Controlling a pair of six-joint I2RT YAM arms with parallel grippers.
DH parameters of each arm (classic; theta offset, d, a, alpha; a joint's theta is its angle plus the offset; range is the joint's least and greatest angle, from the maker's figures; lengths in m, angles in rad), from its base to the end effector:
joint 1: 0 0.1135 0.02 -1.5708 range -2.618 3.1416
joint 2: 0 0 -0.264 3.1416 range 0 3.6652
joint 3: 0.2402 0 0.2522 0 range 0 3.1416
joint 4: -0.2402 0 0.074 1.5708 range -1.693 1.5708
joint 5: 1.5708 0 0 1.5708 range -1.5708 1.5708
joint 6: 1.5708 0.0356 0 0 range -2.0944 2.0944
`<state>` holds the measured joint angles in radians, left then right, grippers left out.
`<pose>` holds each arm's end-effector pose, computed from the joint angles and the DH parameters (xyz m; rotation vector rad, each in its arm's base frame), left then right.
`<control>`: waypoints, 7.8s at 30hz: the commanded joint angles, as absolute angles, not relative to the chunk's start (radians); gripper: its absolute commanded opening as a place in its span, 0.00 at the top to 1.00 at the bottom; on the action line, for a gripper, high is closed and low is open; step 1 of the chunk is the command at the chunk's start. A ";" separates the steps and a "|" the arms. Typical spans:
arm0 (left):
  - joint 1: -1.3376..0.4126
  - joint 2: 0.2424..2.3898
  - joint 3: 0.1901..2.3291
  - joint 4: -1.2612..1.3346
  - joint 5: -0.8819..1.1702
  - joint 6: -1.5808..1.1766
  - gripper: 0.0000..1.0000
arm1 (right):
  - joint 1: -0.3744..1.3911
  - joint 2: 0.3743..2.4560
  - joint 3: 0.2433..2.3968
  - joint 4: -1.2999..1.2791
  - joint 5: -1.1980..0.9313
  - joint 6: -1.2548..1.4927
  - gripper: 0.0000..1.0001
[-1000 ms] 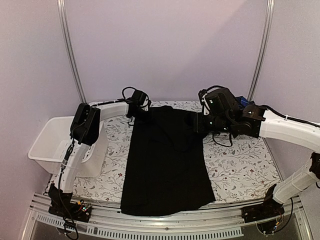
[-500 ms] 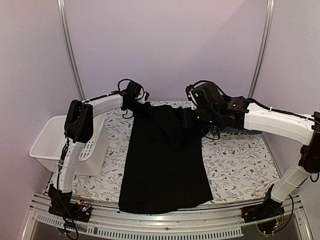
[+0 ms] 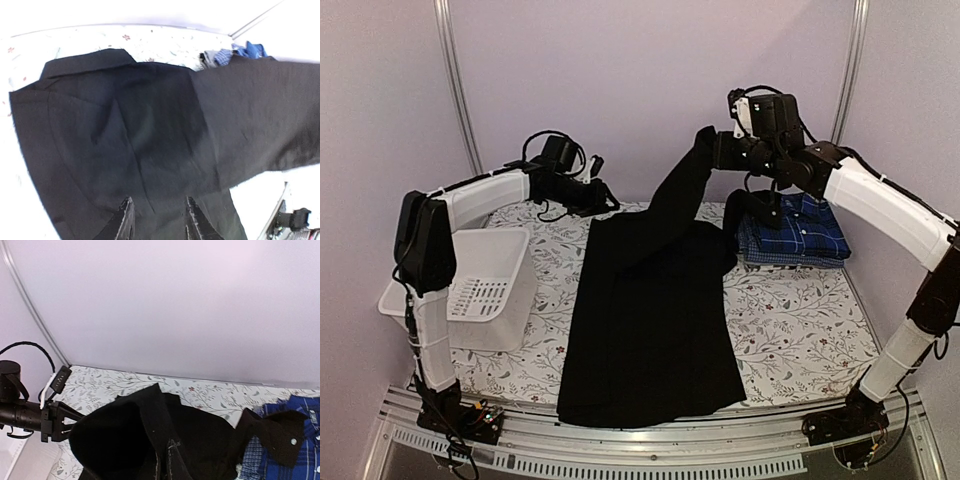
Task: Fold and stack the long sleeve shirts
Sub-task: Fold the sleeve of the 1/3-folded shirt, then adjust the sleeve of the 1/3-folded shirt, then adjust the 1/3-folded shirt at the center of the board.
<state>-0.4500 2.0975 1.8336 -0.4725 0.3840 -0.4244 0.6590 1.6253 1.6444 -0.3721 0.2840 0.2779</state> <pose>0.4301 -0.2226 0.2639 0.2373 2.3955 -0.8725 0.3063 0.2246 0.4044 -0.1753 1.9174 0.3588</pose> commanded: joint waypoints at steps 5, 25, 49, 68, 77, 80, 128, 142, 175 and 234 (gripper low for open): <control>-0.466 1.737 1.524 -0.488 0.341 -0.476 0.66 | 0.906 1.904 1.724 -0.366 0.131 0.185 0.97; -0.514 1.304 1.090 -0.613 0.229 -0.469 0.65 | 1.050 2.115 1.738 -0.479 -0.177 0.329 0.91; -0.835 1.397 0.942 -0.630 -0.009 -0.537 0.56 | 0.918 1.923 1.479 -0.382 -0.067 0.517 0.38; -0.896 1.684 0.996 -0.535 -0.087 -0.533 0.70 | 0.893 1.843 1.337 -0.311 -0.078 0.538 0.40; -0.911 1.641 0.956 -0.537 -0.033 -0.515 0.65 | 0.893 1.839 1.331 -0.308 -0.071 0.538 0.40; -0.913 1.635 0.961 -0.539 -0.030 -0.505 0.64 | 0.893 1.838 1.330 -0.309 -0.070 0.538 0.40; -0.983 1.769 1.172 -0.751 -0.146 -0.476 0.68 | 0.839 1.789 1.300 -0.259 -0.024 0.560 0.40; -1.000 1.868 1.183 -0.733 -0.146 -0.456 0.56 | 0.833 1.751 1.237 -0.240 -0.022 0.571 0.40; -1.006 1.820 1.249 -0.838 -0.200 -0.412 1.00 | 0.830 1.747 1.236 -0.238 -0.026 0.573 0.40; -1.195 1.856 1.280 -1.088 0.100 -0.481 0.91 | 0.808 1.979 1.371 -0.194 -0.085 0.551 0.41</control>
<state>-1.1782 1.8462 1.2774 -1.0698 0.0753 -0.4629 0.8120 1.9724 1.3716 -0.2188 -0.0845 0.5610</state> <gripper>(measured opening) 0.069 0.595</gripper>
